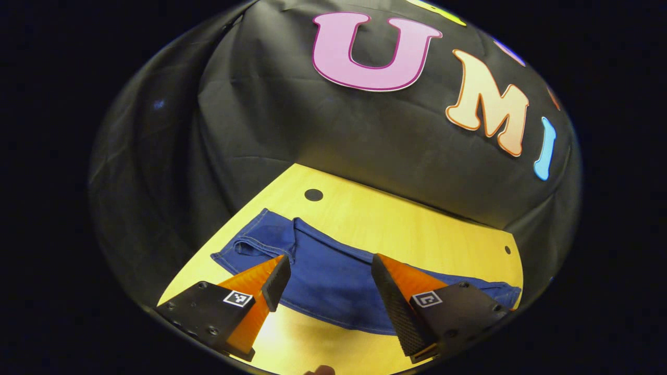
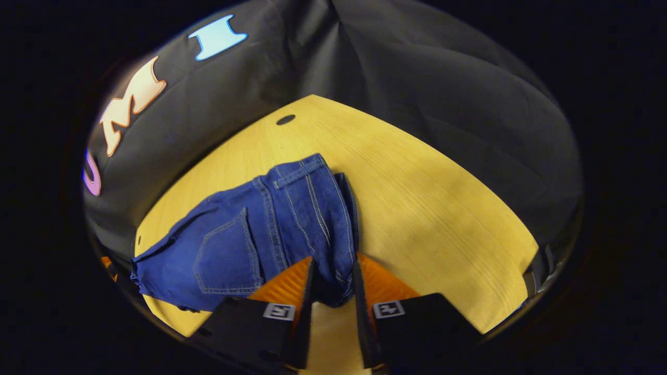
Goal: Grasp the waist and the cuffs of the jeans and fold them to make the two legs overlap; first hold the waist and fold one-third of the jeans toward the cuffs, then hold the cuffs and fold the remaining one-third in the same direction to finish folding.
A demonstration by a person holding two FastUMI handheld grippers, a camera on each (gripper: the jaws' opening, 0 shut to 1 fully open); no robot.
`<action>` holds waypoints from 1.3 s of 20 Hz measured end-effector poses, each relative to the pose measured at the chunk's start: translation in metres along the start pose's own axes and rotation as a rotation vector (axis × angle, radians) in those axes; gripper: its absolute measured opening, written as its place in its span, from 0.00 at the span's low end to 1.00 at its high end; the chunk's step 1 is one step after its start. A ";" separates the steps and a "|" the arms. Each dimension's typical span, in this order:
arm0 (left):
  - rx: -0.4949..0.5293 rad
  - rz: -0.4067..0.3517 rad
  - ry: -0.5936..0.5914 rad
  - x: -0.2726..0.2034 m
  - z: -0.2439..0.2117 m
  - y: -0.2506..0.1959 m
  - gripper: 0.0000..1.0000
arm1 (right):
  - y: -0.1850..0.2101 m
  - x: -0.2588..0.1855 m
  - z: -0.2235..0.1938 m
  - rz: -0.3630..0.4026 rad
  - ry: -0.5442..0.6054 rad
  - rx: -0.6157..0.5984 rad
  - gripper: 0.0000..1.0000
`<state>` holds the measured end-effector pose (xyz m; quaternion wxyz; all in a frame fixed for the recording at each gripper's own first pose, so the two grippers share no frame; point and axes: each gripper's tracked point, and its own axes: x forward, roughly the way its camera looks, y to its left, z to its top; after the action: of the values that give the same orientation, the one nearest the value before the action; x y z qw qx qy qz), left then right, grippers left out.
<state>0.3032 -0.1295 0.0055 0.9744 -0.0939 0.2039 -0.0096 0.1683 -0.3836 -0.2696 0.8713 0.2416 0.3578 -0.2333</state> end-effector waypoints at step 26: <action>0.195 -0.278 0.007 -0.009 0.026 -0.004 0.95 | 0.095 -0.135 0.029 -0.127 -0.422 0.012 0.05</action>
<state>0.3050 -0.1278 0.0332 0.9675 -0.0262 0.1905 -0.1644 0.1521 -0.2957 -0.1284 0.9090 0.1695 0.1806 -0.3352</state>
